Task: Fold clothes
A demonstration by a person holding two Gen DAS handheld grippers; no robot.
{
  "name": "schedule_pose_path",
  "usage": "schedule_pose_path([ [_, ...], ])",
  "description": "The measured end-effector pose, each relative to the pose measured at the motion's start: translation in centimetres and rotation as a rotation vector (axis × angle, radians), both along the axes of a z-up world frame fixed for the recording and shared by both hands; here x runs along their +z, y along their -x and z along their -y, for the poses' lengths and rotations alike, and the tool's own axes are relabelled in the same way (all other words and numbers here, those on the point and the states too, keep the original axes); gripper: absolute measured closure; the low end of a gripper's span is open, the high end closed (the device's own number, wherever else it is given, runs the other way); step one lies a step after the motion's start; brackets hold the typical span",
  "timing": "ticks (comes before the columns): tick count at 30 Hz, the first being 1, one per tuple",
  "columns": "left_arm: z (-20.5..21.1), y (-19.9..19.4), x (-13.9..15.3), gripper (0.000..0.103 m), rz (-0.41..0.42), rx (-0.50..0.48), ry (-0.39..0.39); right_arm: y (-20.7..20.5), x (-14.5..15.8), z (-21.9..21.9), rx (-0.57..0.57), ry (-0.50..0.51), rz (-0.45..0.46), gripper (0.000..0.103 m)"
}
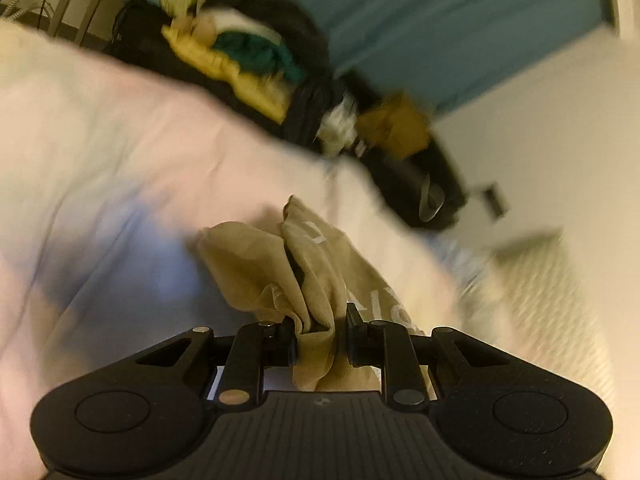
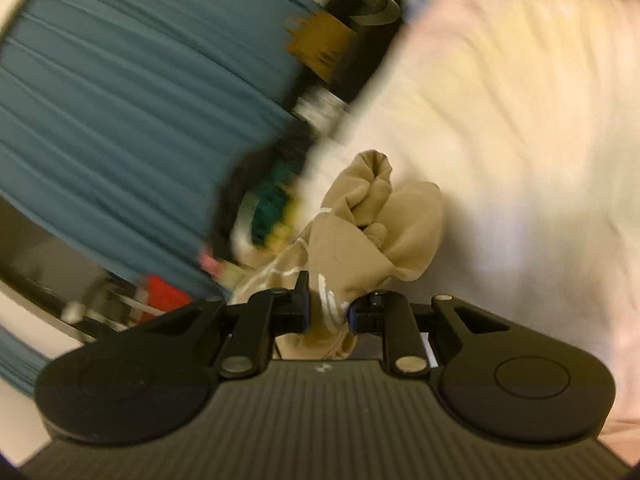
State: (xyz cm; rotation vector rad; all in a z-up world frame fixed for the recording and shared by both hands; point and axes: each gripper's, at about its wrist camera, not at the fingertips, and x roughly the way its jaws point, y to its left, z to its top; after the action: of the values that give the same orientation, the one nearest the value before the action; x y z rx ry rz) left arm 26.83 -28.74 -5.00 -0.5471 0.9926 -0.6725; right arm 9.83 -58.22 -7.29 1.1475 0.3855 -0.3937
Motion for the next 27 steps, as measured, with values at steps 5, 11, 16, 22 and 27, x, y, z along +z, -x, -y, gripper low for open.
schedule_pose_path([
  [5,-1.3,2.5,-5.8,0.075,0.023,-0.063,-0.102,3.6,-7.1,-2.8,0.005,-0.045,-0.066,0.083],
  [11,-3.2,5.9,-5.0,0.061,0.140,-0.121,-0.145,4.6,-5.6,-4.0,0.010,-0.020,-0.152,0.081],
  [16,-5.6,10.3,-0.1,0.035,0.284,-0.147,-0.209,5.5,-0.7,-7.8,0.071,0.186,-0.278,0.080],
  [22,-8.6,15.9,6.3,0.022,0.439,-0.146,-0.259,8.0,5.9,-12.5,0.116,0.394,-0.202,0.080],
  [27,-11.7,20.6,11.1,0.008,0.556,-0.136,-0.289,11.8,10.7,-15.8,0.136,0.544,-0.138,0.047],
])
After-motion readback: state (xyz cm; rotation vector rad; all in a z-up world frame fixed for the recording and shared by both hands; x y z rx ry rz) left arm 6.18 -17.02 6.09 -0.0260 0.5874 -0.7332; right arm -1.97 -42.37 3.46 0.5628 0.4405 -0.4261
